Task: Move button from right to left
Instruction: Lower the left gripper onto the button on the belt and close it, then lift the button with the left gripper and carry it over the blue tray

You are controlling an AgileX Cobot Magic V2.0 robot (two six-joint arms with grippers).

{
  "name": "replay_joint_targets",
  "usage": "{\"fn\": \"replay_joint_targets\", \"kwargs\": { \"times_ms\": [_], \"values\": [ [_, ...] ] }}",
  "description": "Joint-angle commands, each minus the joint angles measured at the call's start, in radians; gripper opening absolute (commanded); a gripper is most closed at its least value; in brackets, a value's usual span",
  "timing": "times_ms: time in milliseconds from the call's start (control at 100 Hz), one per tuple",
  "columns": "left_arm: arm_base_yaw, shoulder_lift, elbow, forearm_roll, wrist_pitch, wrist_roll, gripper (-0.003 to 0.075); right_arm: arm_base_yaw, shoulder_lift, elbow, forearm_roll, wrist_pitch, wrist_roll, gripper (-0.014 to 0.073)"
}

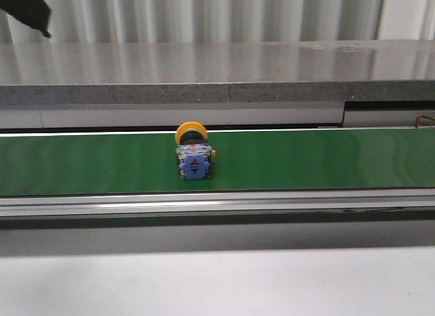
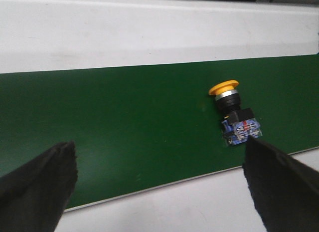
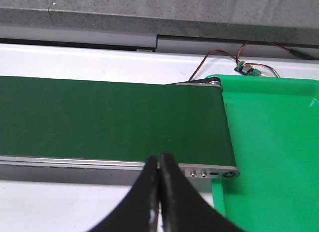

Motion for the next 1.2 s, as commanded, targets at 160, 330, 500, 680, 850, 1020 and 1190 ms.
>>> {"fn": "replay_joint_targets", "kwargs": {
  "times_ms": [160,330,500,680,850,1020,1190],
  "values": [
    [-0.109,0.209,-0.133,-0.011,-0.101,-0.012,0.064,-0.002,0.005,-0.026,-0.005,-0.072,-0.005,-0.0068],
    [-0.158,0.333,-0.201,-0.009,-0.131,-0.012,0.064,-0.002,0.005,-0.026,-0.005,-0.072,-0.005,-0.0068],
    [-0.189,0.415,-0.258,-0.009,-0.136,-0.012,0.064,-0.002,0.005,-0.026,-0.005,-0.072,-0.005,-0.0068],
    [-0.202,0.472,-0.266,-0.006,-0.139,-0.012,0.064,-0.002,0.005,-0.026,-0.005,-0.072,-0.005,-0.0068],
    [-0.202,0.531,-0.266,-0.006,-0.129,-0.013,0.0638,-0.002,0.005,-0.026,-0.005,-0.072,-0.005,-0.0068],
    [-0.202,0.583,-0.266,-0.006,-0.117,-0.015,0.0589,-0.002,0.005,-0.026,-0.005,-0.072,-0.005,-0.0068],
    [-0.202,0.589,-0.266,0.001,-0.094,-0.022,0.0235,-0.002,0.005,-0.026,-0.005,-0.072,-0.005,-0.0068]
  ]
}}
